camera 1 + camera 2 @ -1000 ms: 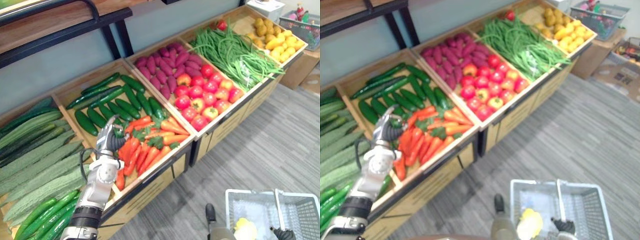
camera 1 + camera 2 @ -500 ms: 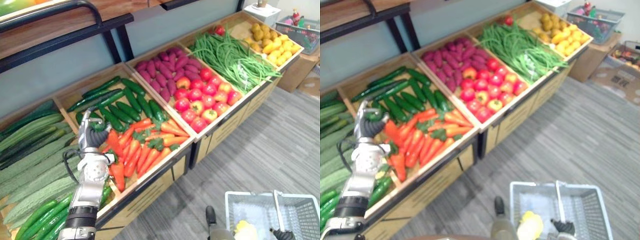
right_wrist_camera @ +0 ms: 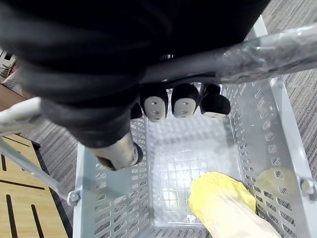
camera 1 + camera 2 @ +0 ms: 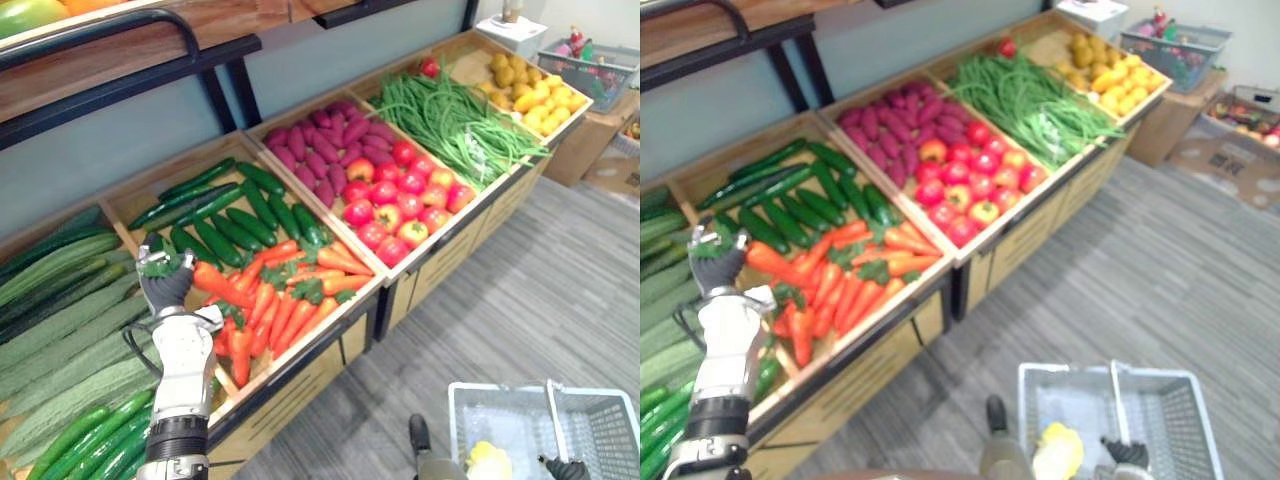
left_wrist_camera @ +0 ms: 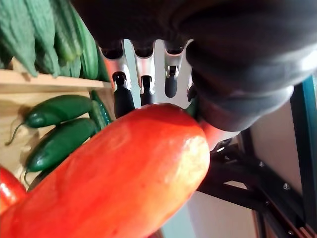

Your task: Pick vegetable in the basket

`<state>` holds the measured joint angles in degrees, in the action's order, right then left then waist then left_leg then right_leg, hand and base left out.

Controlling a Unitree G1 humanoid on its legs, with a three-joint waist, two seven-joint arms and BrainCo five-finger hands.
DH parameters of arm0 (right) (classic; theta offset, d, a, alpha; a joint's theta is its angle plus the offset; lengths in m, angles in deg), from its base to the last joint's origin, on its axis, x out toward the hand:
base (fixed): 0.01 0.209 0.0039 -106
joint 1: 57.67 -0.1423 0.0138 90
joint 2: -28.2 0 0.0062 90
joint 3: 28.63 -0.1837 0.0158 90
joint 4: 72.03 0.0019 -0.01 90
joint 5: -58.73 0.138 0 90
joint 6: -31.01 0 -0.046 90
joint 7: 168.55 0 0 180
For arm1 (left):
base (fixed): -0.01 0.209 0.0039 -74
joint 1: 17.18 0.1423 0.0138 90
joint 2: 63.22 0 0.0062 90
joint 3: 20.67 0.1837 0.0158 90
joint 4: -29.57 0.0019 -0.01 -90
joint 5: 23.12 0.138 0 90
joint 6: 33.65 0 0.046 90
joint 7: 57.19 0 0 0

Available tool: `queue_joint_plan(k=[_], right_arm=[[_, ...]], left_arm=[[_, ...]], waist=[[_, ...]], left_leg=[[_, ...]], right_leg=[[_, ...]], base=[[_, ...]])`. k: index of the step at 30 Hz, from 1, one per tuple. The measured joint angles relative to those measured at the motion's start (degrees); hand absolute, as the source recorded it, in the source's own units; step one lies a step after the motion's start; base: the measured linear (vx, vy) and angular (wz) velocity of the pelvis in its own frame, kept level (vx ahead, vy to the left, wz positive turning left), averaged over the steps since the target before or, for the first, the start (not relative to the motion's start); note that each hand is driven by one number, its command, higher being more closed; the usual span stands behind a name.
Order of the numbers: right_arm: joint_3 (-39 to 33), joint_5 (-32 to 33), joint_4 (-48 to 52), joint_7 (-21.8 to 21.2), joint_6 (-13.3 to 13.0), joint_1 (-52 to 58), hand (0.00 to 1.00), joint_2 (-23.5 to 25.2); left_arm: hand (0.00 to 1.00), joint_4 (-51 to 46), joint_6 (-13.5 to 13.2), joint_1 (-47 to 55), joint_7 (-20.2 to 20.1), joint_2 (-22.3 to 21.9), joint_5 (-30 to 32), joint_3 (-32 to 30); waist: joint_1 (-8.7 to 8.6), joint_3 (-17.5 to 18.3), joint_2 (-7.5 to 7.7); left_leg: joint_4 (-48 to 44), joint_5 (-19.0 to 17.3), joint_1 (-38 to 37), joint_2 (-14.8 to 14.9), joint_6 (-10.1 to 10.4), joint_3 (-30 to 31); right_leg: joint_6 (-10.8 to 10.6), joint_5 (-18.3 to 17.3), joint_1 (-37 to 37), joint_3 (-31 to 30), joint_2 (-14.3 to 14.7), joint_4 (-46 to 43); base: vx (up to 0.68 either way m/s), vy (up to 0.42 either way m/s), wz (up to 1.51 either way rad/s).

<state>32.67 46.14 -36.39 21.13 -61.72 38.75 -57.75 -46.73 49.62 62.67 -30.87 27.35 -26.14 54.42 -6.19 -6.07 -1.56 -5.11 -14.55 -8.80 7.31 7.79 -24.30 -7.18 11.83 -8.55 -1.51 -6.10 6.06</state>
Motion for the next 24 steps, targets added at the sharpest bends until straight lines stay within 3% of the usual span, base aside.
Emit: queue_joint_plan(k=[5, 14, 24], right_arm=[[0.18, -0.52, 0.02, 0.0, 0.27, 0.14, 1.0, -0.16], [2.21, -0.92, 1.83, -0.03, 0.88, 0.38, 1.0, -0.28], [4.97, -1.22, 4.62, -0.04, 1.3, 0.6, 1.0, -1.05]], left_arm=[[1.0, -0.27, -0.24, 1.04, -1.91, -0.89, -3.19, 1.89], [1.0, -2.92, -0.3, 3.18, -5.07, -3.02, -3.64, 7.92], [1.0, -6.96, -1.08, 3.16, -7.78, -3.73, -6.19, 16.41]], waist=[[-0.39, 0.14, 0.22], [-1.27, 0.17, 0.28], [-1.08, 0.4, 0.35]], left_leg=[[0.06, -0.12, -0.35, -0.15, -0.15, 0.0], [0.02, -0.13, -0.4, -0.13, -0.15, 0.02], [-0.15, -0.12, -0.48, -0.25, -0.15, -0.16]], right_leg=[[-0.05, 0.03, 0.12, -0.31, -0.03, 0.01], [-0.07, 0.05, 0.19, -0.35, -0.04, 0.01], [-0.29, 0.25, 0.65, -0.92, -0.13, -0.02]], base=[[0.0, -0.005, -0.02], [0.0, -0.004, 0.0], [0.0, 0.0, 0.0]])
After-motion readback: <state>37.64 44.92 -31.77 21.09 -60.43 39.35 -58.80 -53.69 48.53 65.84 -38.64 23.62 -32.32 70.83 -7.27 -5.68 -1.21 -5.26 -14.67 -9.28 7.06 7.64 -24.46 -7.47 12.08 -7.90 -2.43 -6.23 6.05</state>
